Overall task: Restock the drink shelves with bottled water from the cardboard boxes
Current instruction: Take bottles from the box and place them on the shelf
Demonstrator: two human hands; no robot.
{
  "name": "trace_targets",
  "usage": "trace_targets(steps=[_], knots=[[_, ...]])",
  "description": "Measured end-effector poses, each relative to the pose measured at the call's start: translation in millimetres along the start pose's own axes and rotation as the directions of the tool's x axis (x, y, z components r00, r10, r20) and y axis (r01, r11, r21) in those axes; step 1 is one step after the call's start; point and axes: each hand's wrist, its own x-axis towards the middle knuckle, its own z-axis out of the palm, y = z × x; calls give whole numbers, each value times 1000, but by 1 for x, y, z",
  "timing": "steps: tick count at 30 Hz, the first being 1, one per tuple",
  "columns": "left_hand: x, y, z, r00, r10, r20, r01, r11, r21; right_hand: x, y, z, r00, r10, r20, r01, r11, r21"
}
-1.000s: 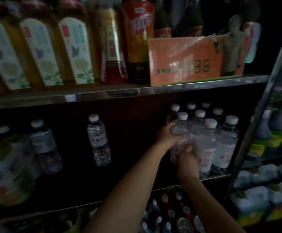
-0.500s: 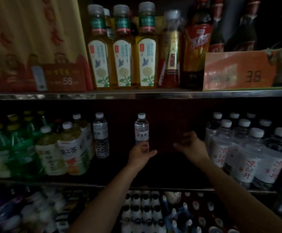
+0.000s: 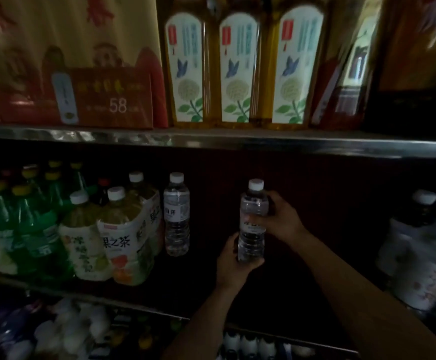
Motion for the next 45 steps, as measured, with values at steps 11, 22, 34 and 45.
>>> trace_targets(steps=[11, 22, 34, 45], knots=[[-11, -13, -31, 992, 81, -96, -78, 997, 29, -5, -14, 34, 999, -46, 16, 46, 999, 29], [-32, -17, -115, 965, 96, -244, -75, 993, 96, -12, -57, 114, 987, -111, 114, 101, 991, 88], [-45, -15, -110, 807, 278, -520, 24, 866, 500, -1, -68, 167, 985, -171, -18, 172, 983, 61], [-51, -12, -84, 823, 164, -544, 71, 920, 385, -4, -72, 181, 982, -187, -39, 191, 968, 161]])
